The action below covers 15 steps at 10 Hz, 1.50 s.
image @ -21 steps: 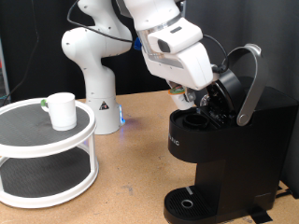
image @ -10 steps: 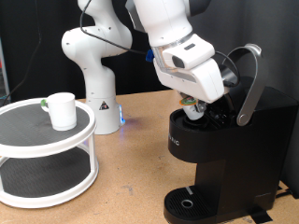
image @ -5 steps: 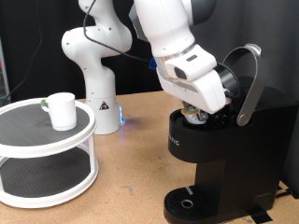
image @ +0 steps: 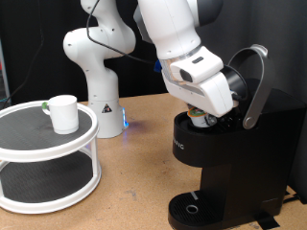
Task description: Make a cup of coffee with the keurig machine
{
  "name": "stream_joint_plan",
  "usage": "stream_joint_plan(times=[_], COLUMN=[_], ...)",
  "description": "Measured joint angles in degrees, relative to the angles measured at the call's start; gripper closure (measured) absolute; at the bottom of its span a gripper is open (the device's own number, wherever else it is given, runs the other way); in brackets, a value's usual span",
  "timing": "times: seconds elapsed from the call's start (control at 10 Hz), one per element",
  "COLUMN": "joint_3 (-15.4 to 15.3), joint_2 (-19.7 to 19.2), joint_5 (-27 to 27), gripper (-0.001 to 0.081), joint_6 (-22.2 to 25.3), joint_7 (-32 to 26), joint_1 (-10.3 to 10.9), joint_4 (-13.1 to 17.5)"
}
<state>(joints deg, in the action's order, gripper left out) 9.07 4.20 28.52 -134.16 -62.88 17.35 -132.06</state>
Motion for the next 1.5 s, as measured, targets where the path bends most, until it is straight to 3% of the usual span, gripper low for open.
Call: stream_joint_plan(times=[0.2, 0.3, 0.4, 0.5, 1.0, 1.5], joint_3=[0.0, 0.0, 0.0, 0.0, 0.9, 2.5], joint_2=[0.0, -0.1, -0.1, -0.1, 1.2, 4.8], joint_5=[0.1, 0.1, 0.1, 0.2, 6.8, 5.9], gripper=[0.025, 0.025, 0.0075, 0.0022, 0.0001, 0.0001], joint_6=[0.0, 0.0, 0.0, 0.0, 0.7, 6.2], joint_7=[0.0, 0.0, 0.0, 0.0, -3.7, -3.3], joint_1=[0.0, 0.0, 0.0, 0.0, -0.4, -1.8], joint_4=[0.1, 0.1, 0.1, 0.2, 0.8, 2.9])
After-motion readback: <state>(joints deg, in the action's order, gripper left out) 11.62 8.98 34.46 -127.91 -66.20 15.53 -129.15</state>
